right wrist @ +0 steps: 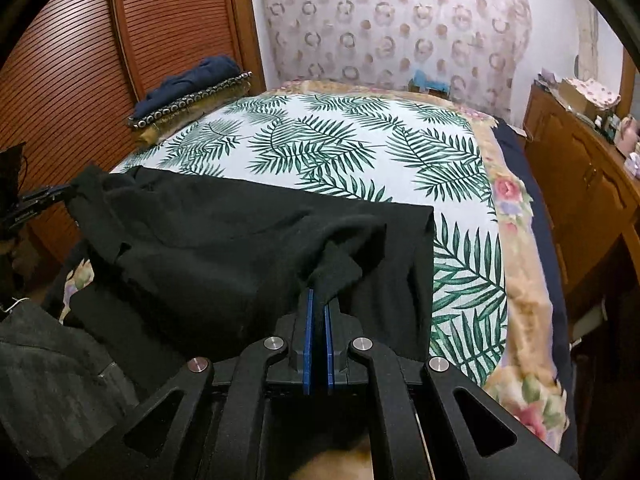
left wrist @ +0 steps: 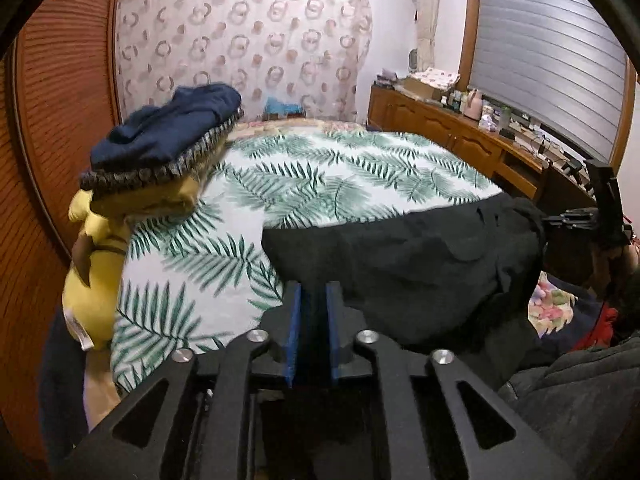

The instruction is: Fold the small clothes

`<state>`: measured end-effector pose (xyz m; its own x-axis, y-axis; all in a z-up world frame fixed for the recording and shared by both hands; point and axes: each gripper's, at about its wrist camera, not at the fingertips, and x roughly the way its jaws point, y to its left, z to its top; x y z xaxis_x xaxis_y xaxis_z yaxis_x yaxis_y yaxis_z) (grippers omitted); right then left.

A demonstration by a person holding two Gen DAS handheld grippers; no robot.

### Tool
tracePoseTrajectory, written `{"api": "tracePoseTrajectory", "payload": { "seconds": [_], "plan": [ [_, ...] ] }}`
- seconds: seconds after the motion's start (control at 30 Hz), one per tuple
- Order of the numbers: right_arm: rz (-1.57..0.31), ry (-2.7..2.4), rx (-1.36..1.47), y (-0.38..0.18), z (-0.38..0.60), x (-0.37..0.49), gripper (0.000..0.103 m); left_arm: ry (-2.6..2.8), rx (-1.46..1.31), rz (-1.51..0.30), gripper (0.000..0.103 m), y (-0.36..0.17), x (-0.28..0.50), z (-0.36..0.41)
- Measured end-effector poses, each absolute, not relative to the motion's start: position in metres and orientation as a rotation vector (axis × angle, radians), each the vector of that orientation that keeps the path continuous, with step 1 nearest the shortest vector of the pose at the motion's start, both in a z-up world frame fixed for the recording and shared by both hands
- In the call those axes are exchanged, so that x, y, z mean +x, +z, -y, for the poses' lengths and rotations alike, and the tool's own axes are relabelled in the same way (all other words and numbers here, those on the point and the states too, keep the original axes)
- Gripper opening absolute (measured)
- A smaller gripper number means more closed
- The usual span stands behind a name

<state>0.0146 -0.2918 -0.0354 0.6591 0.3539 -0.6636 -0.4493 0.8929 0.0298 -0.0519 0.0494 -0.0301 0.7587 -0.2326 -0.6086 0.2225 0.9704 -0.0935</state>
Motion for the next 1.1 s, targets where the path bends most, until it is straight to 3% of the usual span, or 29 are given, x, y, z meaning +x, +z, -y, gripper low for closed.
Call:
{"api": "tracePoseTrajectory", "payload": {
  "seconds": [0.1, 0.2, 0.27, 0.4, 1.1],
  "plan": [
    [-0.705, 0.455, -0.144, -0.028, 0.290, 0.010, 0.004, -0.251, -0.026, -0.624, 0.043, -0.020, -0.052, -0.050],
    [-0.692, 0.452, -0.153, -0.027, 0.287, 0.006, 0.008, -0.253, -0.033, -0.604, 0.051, -0.015, -0.046, -0.051],
    [-0.683, 0.443, -0.156, -0.035, 0.289, 0.001, 0.012, -0.259, -0.041, -0.602, 0.063, -0.015, -0.037, -0.051],
    [-0.664, 0.403, -0.152, -0.034, 0.295, 0.002, 0.043, -0.234, -0.018, -0.622, 0.064, -0.019, -0.013, -0.051],
    [-0.668, 0.344, -0.108, -0.056, 0.297, 0.077, 0.051, -0.243, -0.041, -0.809, 0.064, -0.063, 0.077, -0.054]
  ]
}}
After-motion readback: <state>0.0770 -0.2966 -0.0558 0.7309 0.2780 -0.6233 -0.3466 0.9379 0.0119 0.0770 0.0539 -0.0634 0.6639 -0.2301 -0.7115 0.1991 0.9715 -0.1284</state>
